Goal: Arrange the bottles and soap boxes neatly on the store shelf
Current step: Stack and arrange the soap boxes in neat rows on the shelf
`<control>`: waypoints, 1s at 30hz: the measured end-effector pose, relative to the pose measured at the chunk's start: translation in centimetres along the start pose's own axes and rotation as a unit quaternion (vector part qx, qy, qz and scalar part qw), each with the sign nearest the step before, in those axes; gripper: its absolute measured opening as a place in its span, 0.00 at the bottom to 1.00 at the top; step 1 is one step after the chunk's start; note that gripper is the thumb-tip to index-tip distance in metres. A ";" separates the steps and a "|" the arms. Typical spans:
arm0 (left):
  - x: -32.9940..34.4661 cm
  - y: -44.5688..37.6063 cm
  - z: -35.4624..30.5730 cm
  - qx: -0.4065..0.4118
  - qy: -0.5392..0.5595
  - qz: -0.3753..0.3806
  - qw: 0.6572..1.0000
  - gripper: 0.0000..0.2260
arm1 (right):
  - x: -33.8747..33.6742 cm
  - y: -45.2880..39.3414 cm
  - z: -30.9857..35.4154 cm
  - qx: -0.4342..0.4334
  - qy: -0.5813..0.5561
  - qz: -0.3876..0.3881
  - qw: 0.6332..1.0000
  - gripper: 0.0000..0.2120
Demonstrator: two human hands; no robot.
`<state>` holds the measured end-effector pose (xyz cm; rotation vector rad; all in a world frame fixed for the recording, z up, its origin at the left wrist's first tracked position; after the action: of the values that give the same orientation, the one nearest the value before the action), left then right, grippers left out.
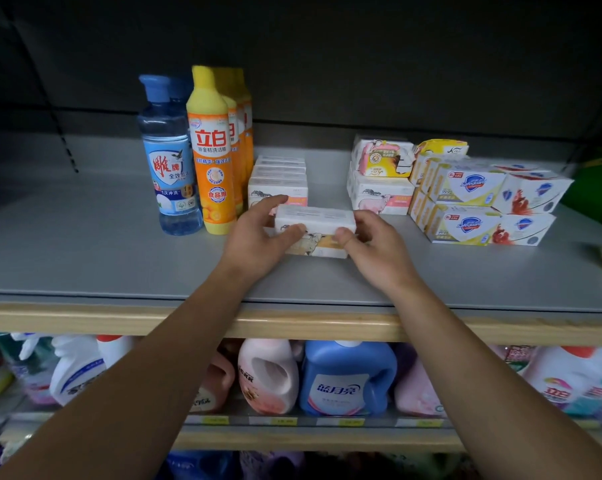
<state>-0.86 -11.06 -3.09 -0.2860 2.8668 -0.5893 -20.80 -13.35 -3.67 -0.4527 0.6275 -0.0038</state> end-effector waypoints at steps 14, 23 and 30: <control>2.2 2.0 -3.8 0.274 -0.331 -0.022 0.903 0.18 | -2.4 -1.1 -1.5 0.060 0.078 0.011 0.995 0.17; 4.2 -0.6 -2.5 0.219 -0.486 0.044 0.845 0.24 | -3.1 -1.1 -5.3 0.008 0.408 0.129 0.904 0.25; 1.8 -3.8 -0.4 0.168 -0.503 0.034 0.847 0.24 | -2.8 -1.6 -5.9 -0.003 0.407 0.111 0.907 0.25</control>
<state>-2.10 -14.77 -1.50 -0.3073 1.7204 -0.6500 -26.27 -16.81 -5.67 -0.3724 1.5042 0.0264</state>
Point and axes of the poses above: each hand's wrist, its own y-axis away from the middle knuckle, its own x-axis out of the palm, z = x × y, the point moved 5 cm from there along -y, towards the middle knuckle, and after that the axes turned 12 degrees about y, right-handed, at the moved point
